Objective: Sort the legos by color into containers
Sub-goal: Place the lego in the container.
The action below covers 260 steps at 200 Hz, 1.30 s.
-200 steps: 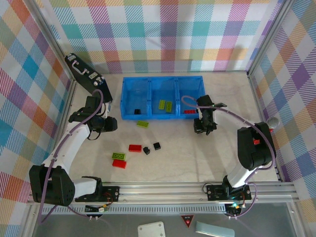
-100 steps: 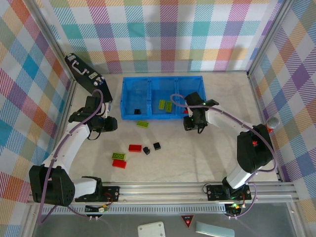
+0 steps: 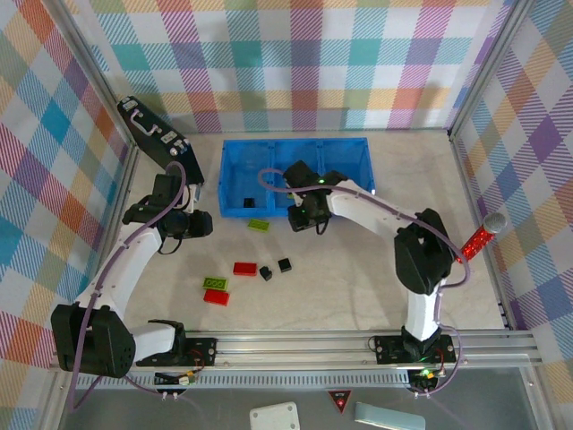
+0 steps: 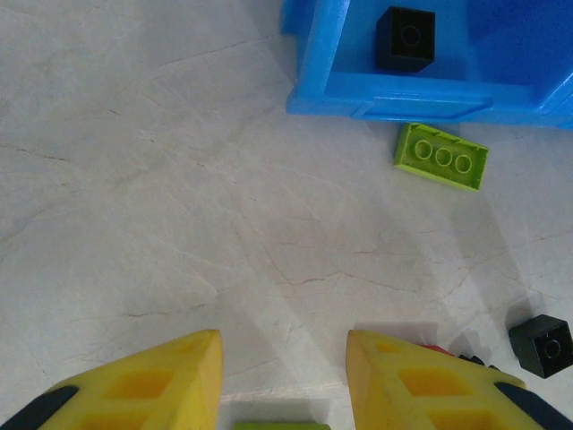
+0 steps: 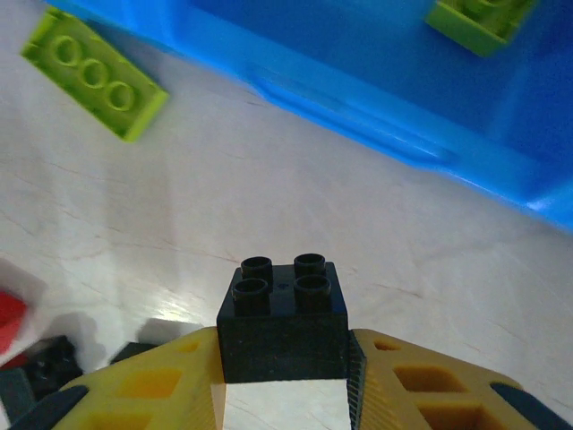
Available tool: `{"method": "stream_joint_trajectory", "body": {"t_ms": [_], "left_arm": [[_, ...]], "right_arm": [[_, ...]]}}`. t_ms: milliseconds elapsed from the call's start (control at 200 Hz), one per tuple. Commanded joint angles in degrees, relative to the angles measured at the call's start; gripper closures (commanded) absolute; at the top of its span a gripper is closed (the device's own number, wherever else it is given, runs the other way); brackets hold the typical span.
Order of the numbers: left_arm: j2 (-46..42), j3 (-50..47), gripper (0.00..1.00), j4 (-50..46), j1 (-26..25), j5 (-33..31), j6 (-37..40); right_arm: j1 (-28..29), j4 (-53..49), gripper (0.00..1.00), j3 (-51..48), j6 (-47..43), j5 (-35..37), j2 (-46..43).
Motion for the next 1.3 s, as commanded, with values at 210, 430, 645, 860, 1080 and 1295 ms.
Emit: {"method": "stream_joint_trajectory", "body": {"t_ms": [210, 430, 645, 860, 1080, 1295], "left_arm": [[-0.9, -0.1, 0.59, -0.3, -0.3, 0.7, 0.7], [-0.5, 0.0, 0.59, -0.2, 0.0, 1.0, 0.8], [-0.8, 0.1, 0.59, -0.2, 0.9, 1.2, 0.7], [-1.1, 0.0, 0.59, -0.1, 1.3, 1.5, 0.7], [-1.3, -0.3, 0.59, 0.2, 1.4, 2.3, 0.4], [-1.4, -0.4, 0.59, 0.4, 1.4, 3.1, 0.3]], "right_arm": [[4.0, 1.4, 0.64, 12.9, 1.0, -2.0, 8.2], [5.6, 6.3, 0.65, 18.7, -0.5, -3.0, 12.5], [6.3, 9.3, 0.66, 25.8, -2.9, -2.2, 18.4], [6.3, 11.8, 0.67, 32.3, -5.0, 0.1, 24.0], [6.3, 14.5, 0.66, 36.5, -6.0, 2.9, 28.9], [6.3, 19.0, 0.66, 38.0, -5.1, 6.1, 32.1]]}}
